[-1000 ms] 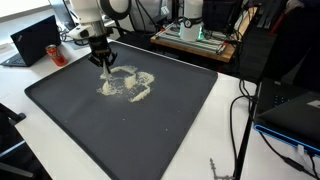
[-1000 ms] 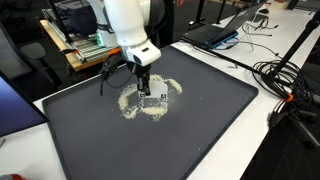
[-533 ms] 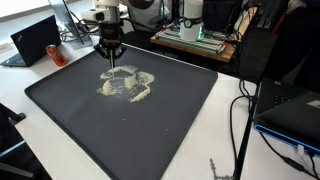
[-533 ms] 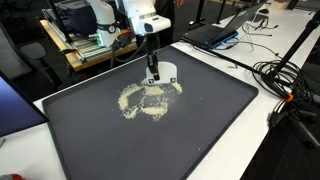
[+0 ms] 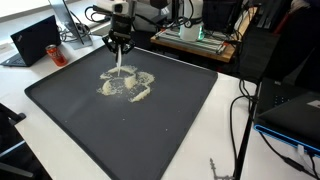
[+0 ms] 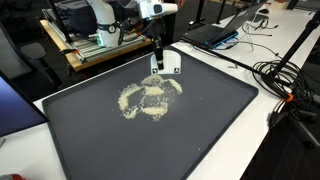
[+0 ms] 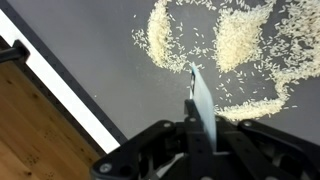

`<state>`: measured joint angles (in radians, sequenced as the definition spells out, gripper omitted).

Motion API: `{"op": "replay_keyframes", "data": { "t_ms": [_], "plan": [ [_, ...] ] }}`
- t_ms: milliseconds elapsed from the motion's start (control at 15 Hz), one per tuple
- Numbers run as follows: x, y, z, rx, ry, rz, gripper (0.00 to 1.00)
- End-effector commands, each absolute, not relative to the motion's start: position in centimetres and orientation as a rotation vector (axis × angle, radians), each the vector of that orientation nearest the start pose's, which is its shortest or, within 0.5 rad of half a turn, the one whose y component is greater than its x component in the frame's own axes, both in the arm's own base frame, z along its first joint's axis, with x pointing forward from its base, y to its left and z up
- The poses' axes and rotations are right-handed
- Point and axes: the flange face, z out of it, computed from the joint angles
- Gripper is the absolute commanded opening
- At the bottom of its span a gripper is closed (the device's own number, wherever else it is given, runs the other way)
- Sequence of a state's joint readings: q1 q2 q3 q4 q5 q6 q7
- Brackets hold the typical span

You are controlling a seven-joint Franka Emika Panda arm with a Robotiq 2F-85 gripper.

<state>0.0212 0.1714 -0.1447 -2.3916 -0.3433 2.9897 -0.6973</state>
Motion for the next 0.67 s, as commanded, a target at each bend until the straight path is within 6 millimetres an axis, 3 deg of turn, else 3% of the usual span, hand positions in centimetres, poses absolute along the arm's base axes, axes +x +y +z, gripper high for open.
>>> {"op": "replay_keyframes", "data": {
  "t_ms": [0, 600],
  "plan": [
    [52.3, -2.7, 30.4, -3.109, -1.52, -0.566, 0.01],
    [50.9, 6.2, 29.4, -3.135, -1.664, -0.478, 0.01]
  ]
}}
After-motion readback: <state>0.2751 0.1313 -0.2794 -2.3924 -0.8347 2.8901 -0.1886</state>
